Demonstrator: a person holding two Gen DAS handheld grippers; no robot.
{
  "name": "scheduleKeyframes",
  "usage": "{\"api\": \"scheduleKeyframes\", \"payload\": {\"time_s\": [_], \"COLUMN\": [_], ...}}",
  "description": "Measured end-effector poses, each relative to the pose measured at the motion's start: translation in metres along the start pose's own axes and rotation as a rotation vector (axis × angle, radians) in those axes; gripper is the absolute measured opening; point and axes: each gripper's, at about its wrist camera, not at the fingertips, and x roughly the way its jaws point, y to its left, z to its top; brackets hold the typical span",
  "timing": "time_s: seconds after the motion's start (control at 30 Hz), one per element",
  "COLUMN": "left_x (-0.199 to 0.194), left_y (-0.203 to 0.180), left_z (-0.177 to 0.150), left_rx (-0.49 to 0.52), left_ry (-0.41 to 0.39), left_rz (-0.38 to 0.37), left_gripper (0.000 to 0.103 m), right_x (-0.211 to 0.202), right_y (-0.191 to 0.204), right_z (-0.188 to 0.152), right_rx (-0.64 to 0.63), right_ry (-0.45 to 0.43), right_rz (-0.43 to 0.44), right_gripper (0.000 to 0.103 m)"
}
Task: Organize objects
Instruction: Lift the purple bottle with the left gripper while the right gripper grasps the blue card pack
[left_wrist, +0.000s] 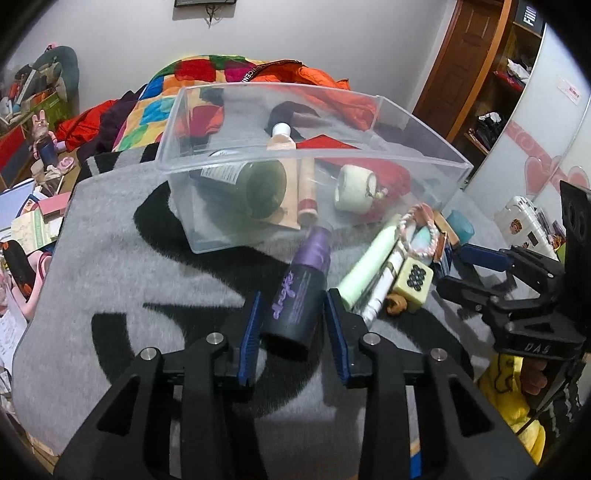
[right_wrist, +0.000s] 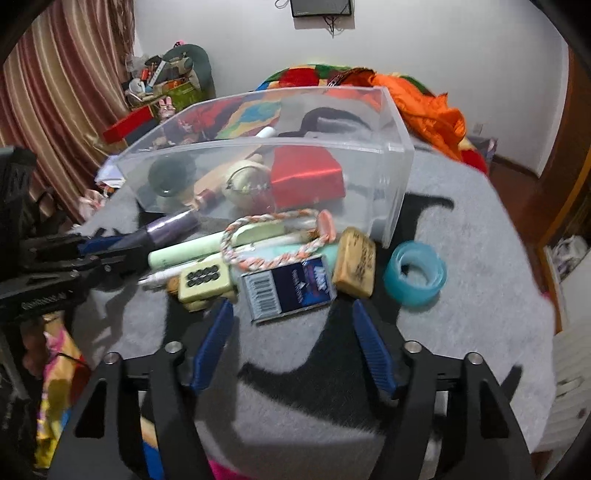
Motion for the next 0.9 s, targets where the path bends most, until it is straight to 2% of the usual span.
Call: {"api": "scheduleKeyframes", "payload": {"time_s": [0.2, 0.27, 0.33, 0.4, 0.43, 0.7, 0.9], "left_x": [0.007, 0.009, 0.008, 0.006, 0.004, -0.012, -0.034], "left_y": [0.0, 0.001, 0.001, -0.001, -0.002, -0.002, -0.004], "left_z": [0.007, 0.005, 0.004, 0.001, -0.001, -0.016, -0.016], "left_rx": [0.016, 0.01, 0.008, 0.01, 0.012, 0.009, -0.015], "left_ry": [-0.014, -0.024, -0.034, -0.04, -0.045, -0.06, -0.106], "left_rz": [-0.004, -0.015, -0.016, -0.015, -0.004, 0.026, 0.011], "left_gripper": [0.036, 0.035, 0.034, 0.026, 0.025, 0.025, 0.025], "right_x": [0.009, 0.009, 0.009, 0.007, 0.006, -0.008, -0.027], "right_y": [-0.004, -0.005, -0.005, -0.006, -0.007, -0.013, -0.009], "right_z": [0.004, 0.004, 0.003, 0.002, 0.001, -0.004, 0.004], "right_rx": [-0.014, -0.021, -0.022, -0.014, -0.007, 0.035, 0.039], "right_ry": [-0.016, -0.024, -0.027, -0.031, -0.033, -0.051, -0.101], "right_rz": [-0.011, 0.015, 0.023, 0.022, 0.023, 0.018, 0.028], "right_gripper": [0.063, 0.046, 0.046, 0.046, 0.046, 0.046, 0.046]}}
